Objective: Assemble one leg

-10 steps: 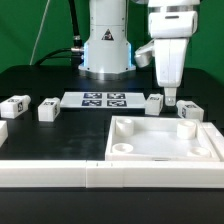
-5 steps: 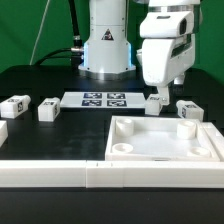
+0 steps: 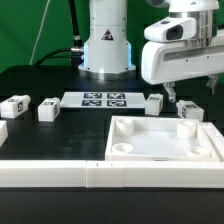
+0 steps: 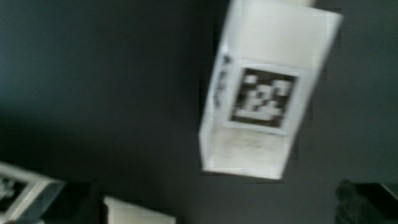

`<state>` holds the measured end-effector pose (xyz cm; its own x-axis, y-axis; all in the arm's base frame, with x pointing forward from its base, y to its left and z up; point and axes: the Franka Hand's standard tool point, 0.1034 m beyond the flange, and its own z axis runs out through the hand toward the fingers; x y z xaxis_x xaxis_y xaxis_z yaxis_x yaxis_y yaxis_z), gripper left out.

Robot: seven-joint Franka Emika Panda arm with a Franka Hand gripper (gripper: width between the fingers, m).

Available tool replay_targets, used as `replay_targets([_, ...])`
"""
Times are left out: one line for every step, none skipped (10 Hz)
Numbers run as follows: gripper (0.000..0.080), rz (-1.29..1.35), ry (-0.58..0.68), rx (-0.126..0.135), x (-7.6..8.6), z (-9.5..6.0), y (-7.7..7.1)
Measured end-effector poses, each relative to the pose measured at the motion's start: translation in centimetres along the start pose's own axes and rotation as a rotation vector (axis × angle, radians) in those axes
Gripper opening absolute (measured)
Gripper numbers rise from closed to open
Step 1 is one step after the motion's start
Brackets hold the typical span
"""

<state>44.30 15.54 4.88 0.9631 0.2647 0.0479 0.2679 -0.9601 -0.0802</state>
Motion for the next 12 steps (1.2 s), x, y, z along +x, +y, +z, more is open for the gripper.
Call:
replay_targets([0.0649, 0.103, 0.001, 0.011, 0.0, 0.1, -0.4])
replay_targets([0.0649, 0.134, 0.002, 0.016, 0.0, 0.1, -0.4])
replay_targets([0.0649, 0.128, -0.010, 0.016, -0.1, 0.2, -0.4])
replay_targets([0.0649, 0.128, -0.039, 0.015, -0.2, 0.2, -0.4])
replay_targets([0.0649, 0.126, -0.047, 0.015, -0.3, 0.2, -0.5])
replay_targets([0.0649, 0.119, -0.150, 0.015, -1.0, 0.3, -0.9])
replay_targets([0.0649, 0.114, -0.252, 0.021, -0.9, 0.3, -1.1])
replay_targets([0.0649, 0.113, -0.324, 0.028, -0.6, 0.4, -1.2])
replay_targets([0.0649, 0.110, -0.404, 0.035, -0.8, 0.6, -1.2])
replay_targets([0.0649, 0.110, -0.502, 0.043, -1.1, 0.7, -1.2])
replay_targets([0.0649, 0.109, -0.594, 0.052, -1.3, 0.8, -1.3])
replay_targets([0.0649, 0.107, -0.674, 0.062, -1.3, 1.2, -1.5])
